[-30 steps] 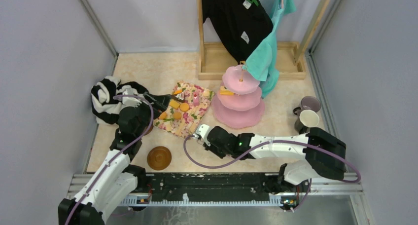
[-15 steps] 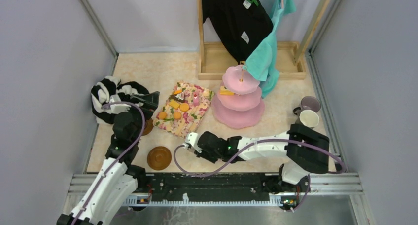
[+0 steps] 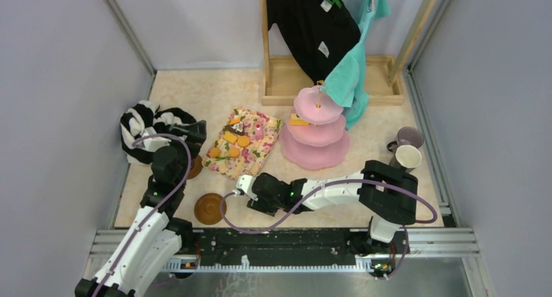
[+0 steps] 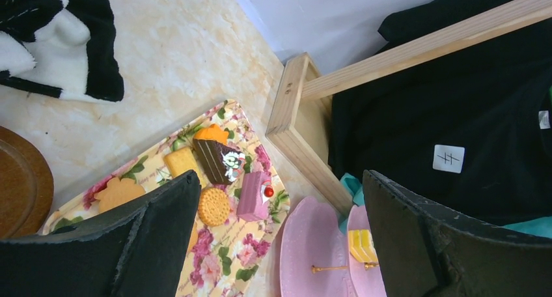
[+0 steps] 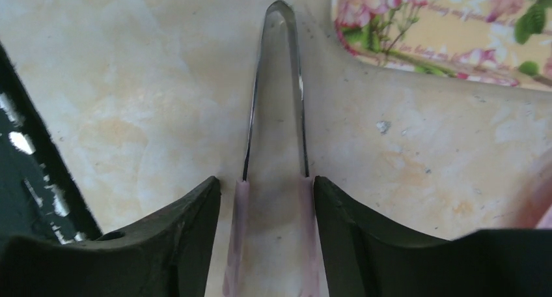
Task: Serve the afternoon tea
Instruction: Place the clamp at the center of the board.
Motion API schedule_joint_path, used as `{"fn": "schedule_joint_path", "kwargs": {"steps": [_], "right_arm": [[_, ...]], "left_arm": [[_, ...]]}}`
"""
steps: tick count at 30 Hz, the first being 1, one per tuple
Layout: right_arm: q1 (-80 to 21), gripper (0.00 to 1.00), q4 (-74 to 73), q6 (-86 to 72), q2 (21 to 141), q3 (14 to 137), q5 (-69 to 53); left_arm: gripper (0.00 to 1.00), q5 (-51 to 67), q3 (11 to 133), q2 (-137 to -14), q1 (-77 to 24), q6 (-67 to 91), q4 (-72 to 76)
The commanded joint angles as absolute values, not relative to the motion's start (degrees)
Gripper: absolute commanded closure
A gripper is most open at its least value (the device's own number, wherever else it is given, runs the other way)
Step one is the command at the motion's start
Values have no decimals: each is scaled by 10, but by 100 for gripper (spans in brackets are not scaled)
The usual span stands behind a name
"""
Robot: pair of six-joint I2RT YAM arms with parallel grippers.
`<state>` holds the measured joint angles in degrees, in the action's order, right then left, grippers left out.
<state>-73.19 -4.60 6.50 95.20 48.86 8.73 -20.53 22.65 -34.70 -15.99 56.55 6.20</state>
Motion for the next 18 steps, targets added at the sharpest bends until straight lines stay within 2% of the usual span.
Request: {"fn": "schedule_joint_path", "kwargs": {"steps": [1,3,18], "right_arm": [[-724,43,-26,82,960,499,142],[-723,34,-24,82,956,500,155],[-744,29,-25,53,844,515,231]], "left_arm": [[1,-212,224,-352,-162,568,87],[1,-208,223,-356,-162,569,92],[1,-187,228,-342,-162,569,84]]}}
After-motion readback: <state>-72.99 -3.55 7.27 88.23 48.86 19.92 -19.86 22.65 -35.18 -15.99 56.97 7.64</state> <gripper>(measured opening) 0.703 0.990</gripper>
